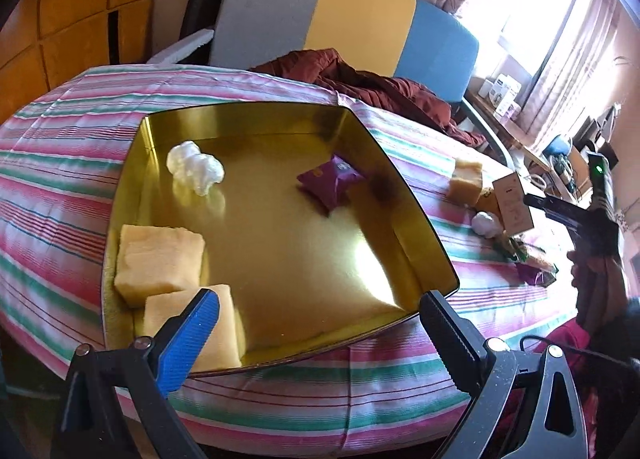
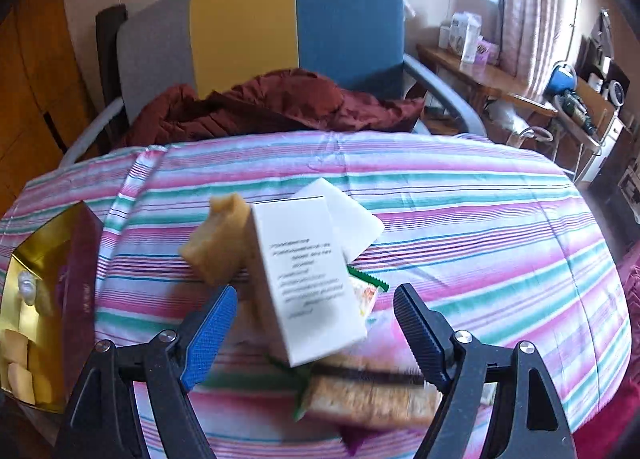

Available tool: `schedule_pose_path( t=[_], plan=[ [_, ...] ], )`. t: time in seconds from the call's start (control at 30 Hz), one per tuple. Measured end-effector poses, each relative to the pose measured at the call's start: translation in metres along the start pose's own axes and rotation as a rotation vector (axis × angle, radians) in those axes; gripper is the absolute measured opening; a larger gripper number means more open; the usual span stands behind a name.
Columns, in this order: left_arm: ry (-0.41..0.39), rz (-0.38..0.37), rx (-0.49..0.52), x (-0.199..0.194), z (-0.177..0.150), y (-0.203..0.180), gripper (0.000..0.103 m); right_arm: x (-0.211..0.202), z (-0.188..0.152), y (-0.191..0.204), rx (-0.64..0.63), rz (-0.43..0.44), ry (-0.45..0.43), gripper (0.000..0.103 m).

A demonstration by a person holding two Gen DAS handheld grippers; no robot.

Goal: Organize objects
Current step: 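Grasp the white printed box with the right tool, then grasp a third yellow sponge with the left tool while the right holds the box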

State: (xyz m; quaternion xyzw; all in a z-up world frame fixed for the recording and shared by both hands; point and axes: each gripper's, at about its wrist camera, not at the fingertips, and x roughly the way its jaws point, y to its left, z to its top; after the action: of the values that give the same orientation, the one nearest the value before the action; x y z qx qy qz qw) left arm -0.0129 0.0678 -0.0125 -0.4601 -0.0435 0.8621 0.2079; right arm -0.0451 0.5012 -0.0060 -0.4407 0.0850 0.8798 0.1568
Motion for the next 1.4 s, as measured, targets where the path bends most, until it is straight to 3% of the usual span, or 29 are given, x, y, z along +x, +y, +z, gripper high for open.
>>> schedule_pose_path(
  t=[0.13,0.23,0.3,0.47,0.67,0.83,1.03,1.23,1.4],
  plan=[
    [0.015,-0.027,0.022,0.004,0.005,-0.008,0.101,0.021,0.004,-0.007,-0.008,0.001,0.027,0.082],
    [0.015,-0.045,0.045,0.008,0.011,-0.018,0.101,0.033,0.001,-0.010,0.019,0.058,0.052,0.081],
    [0.021,-0.058,0.066,0.012,0.017,-0.028,0.101,0.037,-0.002,-0.009,0.021,0.090,0.066,0.061],
    [0.039,-0.105,0.109,0.027,0.034,-0.057,0.101,0.023,-0.001,-0.006,0.009,0.126,0.015,0.052],
    [0.016,-0.136,0.249,0.043,0.061,-0.111,0.102,0.002,0.004,-0.025,0.098,0.159,-0.061,0.050],
    [0.033,-0.148,0.314,0.076,0.080,-0.149,0.102,0.014,0.004,-0.025,0.089,0.155,-0.002,0.050],
    [0.071,-0.152,0.324,0.118,0.096,-0.178,0.102,0.023,0.001,-0.025,0.089,0.158,0.042,0.051],
    [0.142,-0.157,0.265,0.162,0.112,-0.194,0.102,0.030,0.001,-0.029,0.113,0.165,0.068,0.052],
    [0.177,-0.209,0.253,0.190,0.121,-0.208,0.102,0.034,0.002,-0.029,0.114,0.163,0.079,0.052]
  ],
)
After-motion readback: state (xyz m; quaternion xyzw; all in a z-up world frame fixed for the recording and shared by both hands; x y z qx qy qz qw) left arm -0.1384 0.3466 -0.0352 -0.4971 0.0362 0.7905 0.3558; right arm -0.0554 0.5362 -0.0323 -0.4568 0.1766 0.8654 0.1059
